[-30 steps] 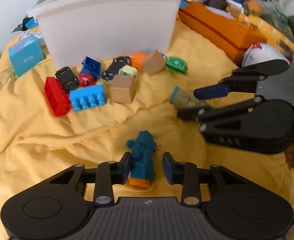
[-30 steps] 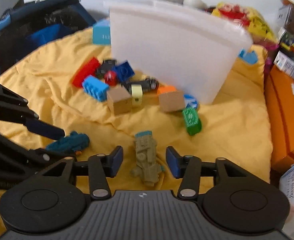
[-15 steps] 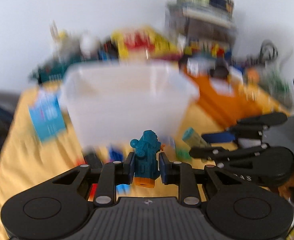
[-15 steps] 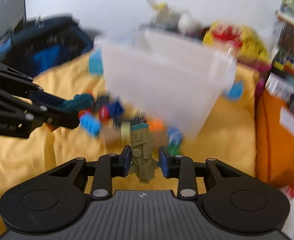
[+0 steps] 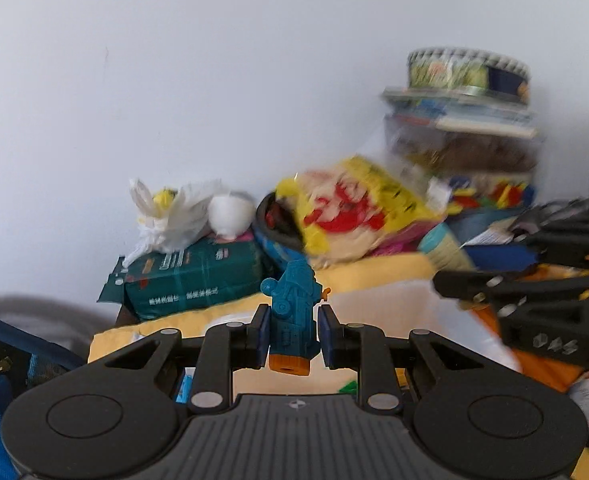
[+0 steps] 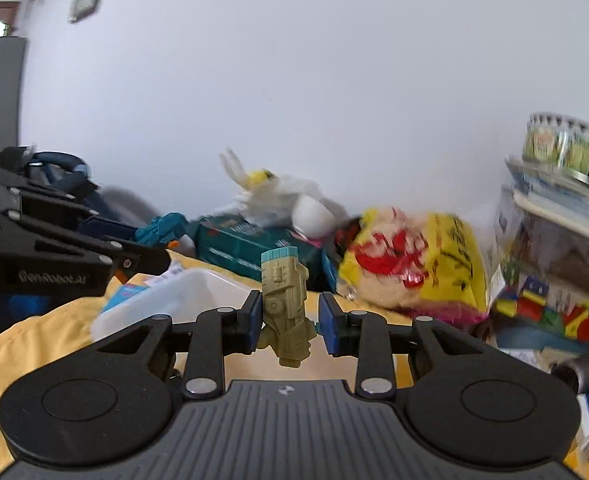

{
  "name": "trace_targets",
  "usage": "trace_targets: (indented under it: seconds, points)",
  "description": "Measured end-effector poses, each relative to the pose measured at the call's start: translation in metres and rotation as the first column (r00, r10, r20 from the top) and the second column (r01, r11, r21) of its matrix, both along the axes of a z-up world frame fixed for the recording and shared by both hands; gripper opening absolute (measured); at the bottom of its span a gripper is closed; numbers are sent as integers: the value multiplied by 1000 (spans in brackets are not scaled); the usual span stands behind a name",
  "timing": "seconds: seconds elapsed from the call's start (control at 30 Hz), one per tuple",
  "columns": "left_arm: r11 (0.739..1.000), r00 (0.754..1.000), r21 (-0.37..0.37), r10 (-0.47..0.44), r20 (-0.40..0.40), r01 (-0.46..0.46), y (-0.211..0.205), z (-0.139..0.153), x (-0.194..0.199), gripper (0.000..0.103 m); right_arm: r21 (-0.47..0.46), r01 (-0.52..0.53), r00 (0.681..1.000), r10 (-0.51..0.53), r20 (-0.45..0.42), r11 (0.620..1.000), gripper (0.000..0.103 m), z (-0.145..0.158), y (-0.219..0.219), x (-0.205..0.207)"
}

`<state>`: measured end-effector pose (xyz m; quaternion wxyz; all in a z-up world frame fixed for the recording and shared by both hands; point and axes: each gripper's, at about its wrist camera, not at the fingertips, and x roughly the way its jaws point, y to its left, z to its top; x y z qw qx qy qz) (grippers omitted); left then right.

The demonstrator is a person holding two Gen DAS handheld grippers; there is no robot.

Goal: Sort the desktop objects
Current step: 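Lift both toy figures over the white bin, then open both tools to drop the figures into the bin, then move both open tools back toward the pile of toys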

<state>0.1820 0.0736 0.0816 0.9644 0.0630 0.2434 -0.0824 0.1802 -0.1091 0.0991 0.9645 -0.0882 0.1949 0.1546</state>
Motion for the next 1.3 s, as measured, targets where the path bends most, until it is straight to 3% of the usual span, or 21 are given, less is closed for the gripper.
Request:
trace_targets:
  seconds: [0.2, 0.33, 0.57, 0.7, 1.07, 1.3]
  points:
    - [1000, 987, 8, 24, -159, -23, -3, -46, 29, 29, 11, 82, 988, -79, -134, 997, 36, -34, -4, 27]
    - [999, 992, -47, 10, -124, -15, 3, -40, 16, 43, 11, 86, 990, -84, -112, 996, 38, -37, -8, 18]
    - [997, 1000, -78, 4, -27, -6, 7, -12, -19, 50, 39, 71, 995, -68, -70, 997, 48, -22, -11, -1]
    - [996, 1000, -91, 7, -25, -9, 9, -13, -45, 55, 53, 49, 997, -46, -59, 997, 53, -18, -15, -22]
    - [996, 986, -82, -32, -163, 19, -1, -66, -97, 55, 80, 45, 989, -33, -142, 996, 56, -41, -24, -64]
    - [995, 956, -99, -58, -288, 30, -4, -108, -128, 55, 83, 56, 974, -37, -224, 995, 56, -69, -26, -87]
